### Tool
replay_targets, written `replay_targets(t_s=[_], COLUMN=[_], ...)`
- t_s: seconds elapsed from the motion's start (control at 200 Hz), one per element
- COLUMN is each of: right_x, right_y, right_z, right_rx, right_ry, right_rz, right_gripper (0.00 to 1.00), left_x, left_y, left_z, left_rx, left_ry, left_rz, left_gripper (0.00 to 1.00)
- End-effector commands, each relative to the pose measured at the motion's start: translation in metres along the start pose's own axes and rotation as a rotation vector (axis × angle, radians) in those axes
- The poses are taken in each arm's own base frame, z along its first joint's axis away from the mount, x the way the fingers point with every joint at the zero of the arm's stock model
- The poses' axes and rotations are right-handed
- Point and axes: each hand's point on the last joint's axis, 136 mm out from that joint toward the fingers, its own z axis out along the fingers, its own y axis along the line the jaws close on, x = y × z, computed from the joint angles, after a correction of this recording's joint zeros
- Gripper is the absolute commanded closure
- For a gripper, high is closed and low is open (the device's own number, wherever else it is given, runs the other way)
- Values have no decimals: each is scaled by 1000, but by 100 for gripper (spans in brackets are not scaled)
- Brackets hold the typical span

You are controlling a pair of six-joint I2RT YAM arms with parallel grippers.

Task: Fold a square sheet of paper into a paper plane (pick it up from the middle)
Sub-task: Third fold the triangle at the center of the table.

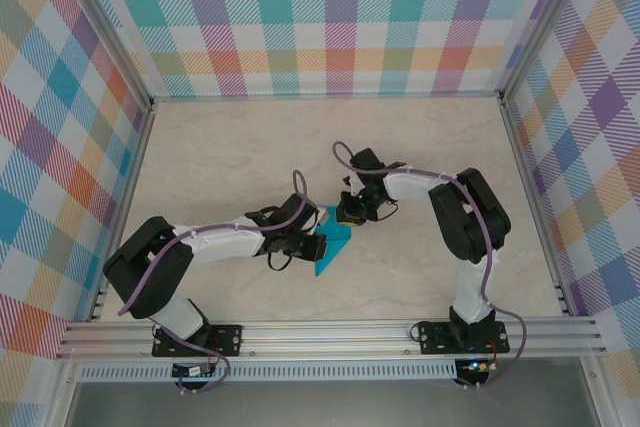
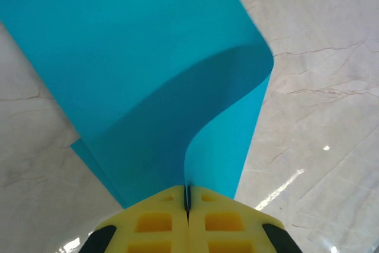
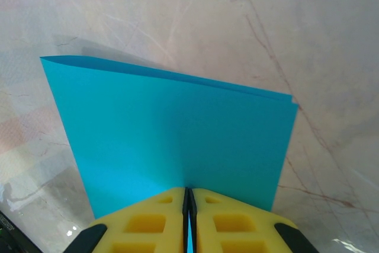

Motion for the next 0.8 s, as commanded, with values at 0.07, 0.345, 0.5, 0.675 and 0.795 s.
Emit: replay_targets(t_s=[0.07, 0.345, 0.5, 0.675, 0.795], right_x=[17, 18, 18, 19, 19], right_y=[-23, -23, -23, -23, -23], right_z=[9, 10, 10, 10, 10], right_rx=[86, 87, 87, 91, 91], right_ry=[61, 62, 63, 66, 67], right_rz=[27, 31, 32, 33, 34], right_gripper=[88, 87, 87, 87, 87], left_x=[-9, -14, -15, -16, -15], left_y=[7, 13, 13, 14, 16], left_z=[-5, -5, -3, 0, 1], left_rx=[-36, -66, -61, -70, -79], left_ry=[-29, -41, -37, -35, -25], left_rz=[-39, -44, -45, -44, -52], left_gripper=[100, 100, 100, 100, 100])
